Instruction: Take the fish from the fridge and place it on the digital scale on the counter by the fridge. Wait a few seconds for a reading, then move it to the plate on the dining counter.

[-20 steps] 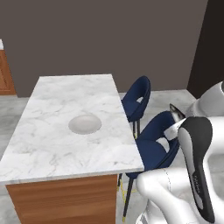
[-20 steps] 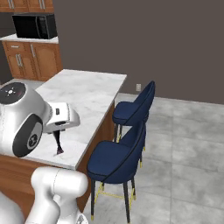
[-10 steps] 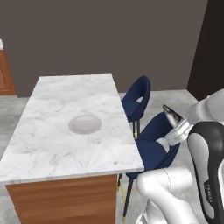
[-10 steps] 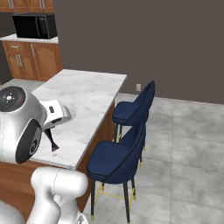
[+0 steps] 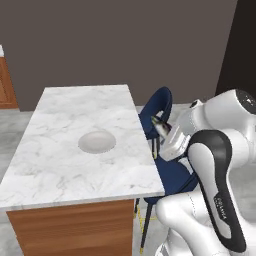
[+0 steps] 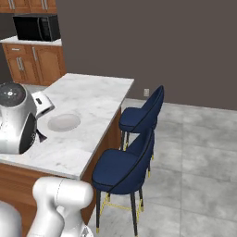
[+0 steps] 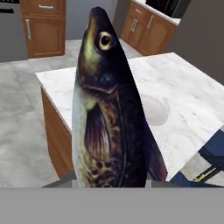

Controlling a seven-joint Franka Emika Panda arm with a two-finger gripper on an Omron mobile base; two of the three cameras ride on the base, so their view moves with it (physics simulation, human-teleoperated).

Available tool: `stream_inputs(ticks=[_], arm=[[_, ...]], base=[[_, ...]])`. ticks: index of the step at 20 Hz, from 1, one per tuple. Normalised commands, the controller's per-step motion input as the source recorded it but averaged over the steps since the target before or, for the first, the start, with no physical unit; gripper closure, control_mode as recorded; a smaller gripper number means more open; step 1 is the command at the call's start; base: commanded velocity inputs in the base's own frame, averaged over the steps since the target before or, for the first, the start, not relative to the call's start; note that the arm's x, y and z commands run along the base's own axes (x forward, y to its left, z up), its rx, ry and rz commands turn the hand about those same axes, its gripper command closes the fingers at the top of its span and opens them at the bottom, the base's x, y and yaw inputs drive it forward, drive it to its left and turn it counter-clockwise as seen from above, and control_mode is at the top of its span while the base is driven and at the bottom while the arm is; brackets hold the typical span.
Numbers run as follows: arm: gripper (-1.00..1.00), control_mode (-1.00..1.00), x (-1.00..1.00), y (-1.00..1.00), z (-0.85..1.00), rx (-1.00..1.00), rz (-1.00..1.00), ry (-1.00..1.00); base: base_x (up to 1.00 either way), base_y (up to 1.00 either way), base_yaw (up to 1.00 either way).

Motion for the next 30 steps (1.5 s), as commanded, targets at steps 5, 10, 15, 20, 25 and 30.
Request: stream_inputs(ticks=[5, 10, 15, 20, 25, 30], arm=[[1.00, -1.00, 1.00, 0.51, -0.01, 0.00, 0.09, 0.07], [1.00, -1.00, 1.00, 0.25, -0.29, 0.00, 0.06, 0.14], [1.00, -1.00, 1.00, 0.29, -0.66, -0.05, 0.05, 0.21], [1.00, -1.00, 0.84, 0.34, -0.55, -0.09, 0.03, 0.15], [1.00, -1.00, 0.70, 0.33, -0.45, -0.10, 0.01, 0.09], [1.00, -1.00, 0.37, 0.16, -0.45, -0.13, 0.00, 0.01]], base=[[0.00, 0.00, 0.00], [0.00, 0.00, 0.00], [0.00, 0.00, 0.00], [0.00, 0.00, 0.00], [0.00, 0.00, 0.00], [0.00, 0.00, 0.00]])
